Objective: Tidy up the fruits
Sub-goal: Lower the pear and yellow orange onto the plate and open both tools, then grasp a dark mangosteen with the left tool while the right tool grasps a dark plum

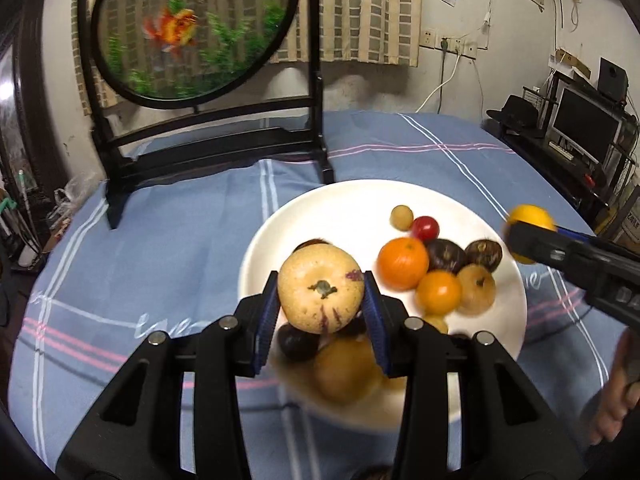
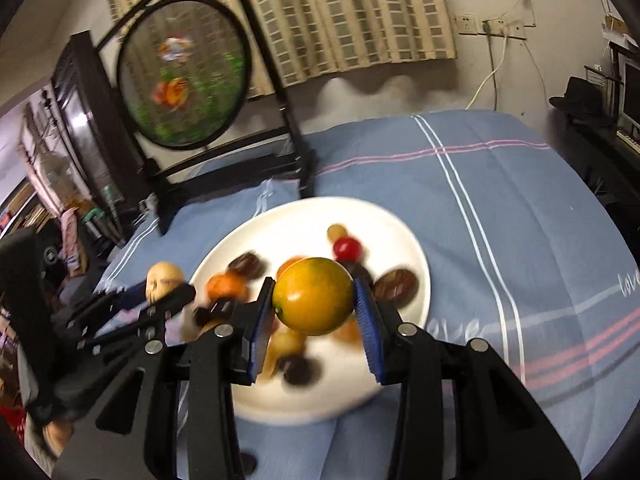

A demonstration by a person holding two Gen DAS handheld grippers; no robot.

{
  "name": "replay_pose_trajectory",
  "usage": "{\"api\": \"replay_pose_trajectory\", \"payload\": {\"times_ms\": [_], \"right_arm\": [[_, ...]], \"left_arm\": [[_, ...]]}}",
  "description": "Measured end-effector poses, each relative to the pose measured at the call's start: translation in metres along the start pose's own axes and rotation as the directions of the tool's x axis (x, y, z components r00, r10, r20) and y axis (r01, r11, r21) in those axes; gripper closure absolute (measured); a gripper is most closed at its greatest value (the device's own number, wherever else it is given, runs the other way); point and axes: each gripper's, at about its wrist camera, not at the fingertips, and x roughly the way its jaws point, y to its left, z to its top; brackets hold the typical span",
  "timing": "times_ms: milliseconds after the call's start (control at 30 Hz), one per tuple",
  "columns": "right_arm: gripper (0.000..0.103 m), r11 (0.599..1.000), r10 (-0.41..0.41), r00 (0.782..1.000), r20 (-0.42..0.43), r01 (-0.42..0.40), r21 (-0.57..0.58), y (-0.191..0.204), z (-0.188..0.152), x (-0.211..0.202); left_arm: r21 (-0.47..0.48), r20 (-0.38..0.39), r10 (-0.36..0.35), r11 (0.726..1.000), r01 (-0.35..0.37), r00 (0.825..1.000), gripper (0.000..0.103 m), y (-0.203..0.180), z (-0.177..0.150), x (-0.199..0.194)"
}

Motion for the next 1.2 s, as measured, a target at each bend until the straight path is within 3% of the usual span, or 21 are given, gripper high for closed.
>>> {"api": "replay_pose_trajectory", "payload": {"times_ms": [200,400,500,733,800,833,867,1000,1200], "right_arm": [[0.063,1.0,0.018,0.999,-0.04,-0.018,-0.009,0.001,0.013,0.046],[0.062,0.999,-0.043,0.999,-0.023,0.043,-0.033,-0.007,0.024,0.062],[0.061,0.997,-0.04,0.997,-0.069,0.036,-0.064,-0.005,0.024,0.074],[0.061,0.998,-0.035,0.996,-0.085,0.03,-0.061,-0.005,0.023,0.073],[0.046,0.998,-0.04,0.997,-0.064,0.036,-0.057,-0.003,0.025,0.066],[0.027,0.997,-0.054,0.997,-0.052,0.051,-0.06,-0.001,0.025,0.062],[0.022,0.995,-0.061,0.997,-0.041,0.058,-0.077,0.003,0.026,0.057],[0.022,0.997,-0.033,0.999,0.006,0.033,-0.069,0.011,0.022,0.032],[0.022,0.999,0.035,0.999,-0.001,-0.035,-0.038,0.015,-0.011,-0.017]], "left_arm": [[0.011,-0.035,-0.015,1.0,0.015,0.999,0.062,-0.007,0.016,0.039],[-0.001,-0.048,-0.021,1.0,0.021,0.999,0.062,-0.004,0.024,0.062],[-0.008,-0.042,-0.009,1.0,0.009,0.999,0.048,-0.003,0.023,0.066],[-0.023,-0.031,-0.003,1.0,0.002,0.999,0.036,0.001,0.024,0.055],[-0.024,-0.025,0.017,1.0,-0.017,1.0,0.034,0.004,0.024,0.048],[-0.027,-0.02,0.027,0.999,-0.028,0.999,0.03,0.006,0.022,0.042],[-0.031,-0.017,0.024,0.999,-0.024,1.0,0.029,0.009,0.02,0.037],[-0.036,-0.011,0.053,0.998,-0.053,0.999,0.029,0.022,0.005,0.012],[-0.066,-0.032,-0.014,0.998,0.012,0.999,0.029,0.031,-0.039,-0.031]]}}
